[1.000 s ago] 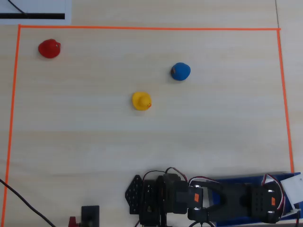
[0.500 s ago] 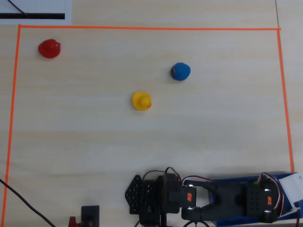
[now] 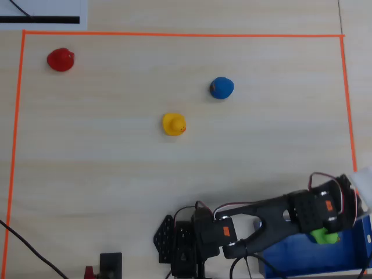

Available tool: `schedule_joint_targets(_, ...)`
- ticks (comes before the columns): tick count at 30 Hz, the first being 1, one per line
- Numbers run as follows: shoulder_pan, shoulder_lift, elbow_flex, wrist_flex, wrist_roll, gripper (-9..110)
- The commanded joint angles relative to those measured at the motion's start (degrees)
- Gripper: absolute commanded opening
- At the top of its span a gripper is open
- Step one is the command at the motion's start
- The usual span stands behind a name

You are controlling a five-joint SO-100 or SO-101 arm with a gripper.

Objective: Grasp green duck and put it into box.

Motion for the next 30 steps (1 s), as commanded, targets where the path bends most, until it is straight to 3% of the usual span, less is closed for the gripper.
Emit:
schedule_joint_targets(1, -16.44, 5.98, -8.26, 7.56, 5.62, 0)
schedule_joint_targets(5, -31.38, 14.06, -3.78, 13.71, 5.98, 0)
schedule_joint_targets(14, -57.13, 42.89, 22.76, 26.02, 6.33, 0)
schedule_joint_targets(21, -62.40, 58.71, 37.35, 34.37, 4.83, 0)
schedule_joint_targets(30, -68.38, 67.06, 50.10, 35.24, 4.57, 0)
